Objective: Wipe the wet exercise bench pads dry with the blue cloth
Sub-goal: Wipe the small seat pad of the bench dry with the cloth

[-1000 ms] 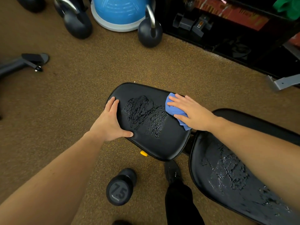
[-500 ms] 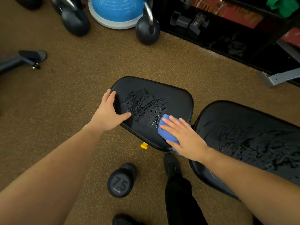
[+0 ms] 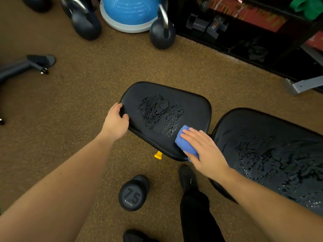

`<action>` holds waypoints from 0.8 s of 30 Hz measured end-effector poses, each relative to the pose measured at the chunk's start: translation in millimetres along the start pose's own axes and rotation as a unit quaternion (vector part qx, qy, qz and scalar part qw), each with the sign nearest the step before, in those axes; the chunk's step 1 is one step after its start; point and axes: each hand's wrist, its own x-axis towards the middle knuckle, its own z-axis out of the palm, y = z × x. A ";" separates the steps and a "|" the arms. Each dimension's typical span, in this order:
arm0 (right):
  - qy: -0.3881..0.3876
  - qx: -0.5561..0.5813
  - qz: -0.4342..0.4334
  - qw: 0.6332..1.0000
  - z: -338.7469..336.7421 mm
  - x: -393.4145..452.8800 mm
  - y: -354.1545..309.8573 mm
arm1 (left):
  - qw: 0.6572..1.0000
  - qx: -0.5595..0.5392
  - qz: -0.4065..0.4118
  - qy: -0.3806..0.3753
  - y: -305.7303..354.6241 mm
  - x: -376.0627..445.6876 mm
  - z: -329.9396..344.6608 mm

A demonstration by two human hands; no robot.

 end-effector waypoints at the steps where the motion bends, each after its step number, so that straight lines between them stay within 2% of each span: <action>1: -0.037 -0.041 0.000 0.998 3.6 -2.5 1.4 | 1.000 -0.026 -0.011 -0.001 -2.8 -0.8 -0.5; 3: -0.081 -0.092 -0.011 0.992 16.2 -4.6 -5.4 | 0.998 -0.060 -0.024 -0.008 -9.4 -4.3 -1.2; 12: -0.086 -0.142 -0.085 0.982 52.3 38.0 -51.8 | 0.983 -0.184 -0.026 -0.009 -23.6 -11.0 -6.1; 18: -0.076 -0.162 -0.067 0.982 68.9 76.0 -77.9 | 0.929 -0.355 -0.097 -0.019 -22.5 -5.9 -12.0; 21: -0.075 -0.157 -0.060 0.983 75.3 94.9 -84.8 | 0.917 -0.379 -0.124 -0.015 -23.3 -5.3 -15.6; 24: -0.061 -0.166 -0.049 0.983 81.6 113.3 -92.8 | 0.921 -0.367 -0.131 -0.027 -27.2 0.6 -16.9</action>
